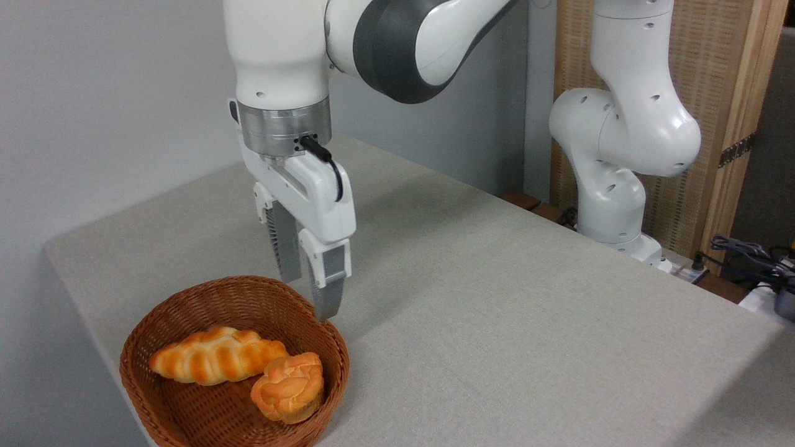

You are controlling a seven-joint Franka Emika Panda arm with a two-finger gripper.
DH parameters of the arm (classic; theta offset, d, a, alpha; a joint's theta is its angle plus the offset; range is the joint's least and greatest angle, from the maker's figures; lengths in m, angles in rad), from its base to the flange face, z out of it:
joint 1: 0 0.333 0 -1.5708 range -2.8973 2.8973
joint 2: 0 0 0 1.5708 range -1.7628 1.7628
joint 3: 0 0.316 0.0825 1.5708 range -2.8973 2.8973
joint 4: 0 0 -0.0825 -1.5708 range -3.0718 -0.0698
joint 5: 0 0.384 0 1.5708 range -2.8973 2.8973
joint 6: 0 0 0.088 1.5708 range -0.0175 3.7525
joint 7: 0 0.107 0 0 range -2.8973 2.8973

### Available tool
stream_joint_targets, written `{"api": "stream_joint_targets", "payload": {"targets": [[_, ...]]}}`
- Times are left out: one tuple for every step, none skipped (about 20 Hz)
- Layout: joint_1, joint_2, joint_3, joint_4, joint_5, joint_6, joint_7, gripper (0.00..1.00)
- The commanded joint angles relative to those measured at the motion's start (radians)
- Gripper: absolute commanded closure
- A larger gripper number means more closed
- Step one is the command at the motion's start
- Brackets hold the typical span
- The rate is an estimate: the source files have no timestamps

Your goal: Put bread into the basket

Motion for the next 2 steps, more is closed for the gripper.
{"api": "stream_joint_targets", "payload": {"targets": [[0.000, -0.014, 0.006, 0.003, -0.009, -0.065, -0.053, 0.00], [0.000, -0.014, 0.006, 0.003, -0.009, -0.065, -0.051, 0.00]]}}
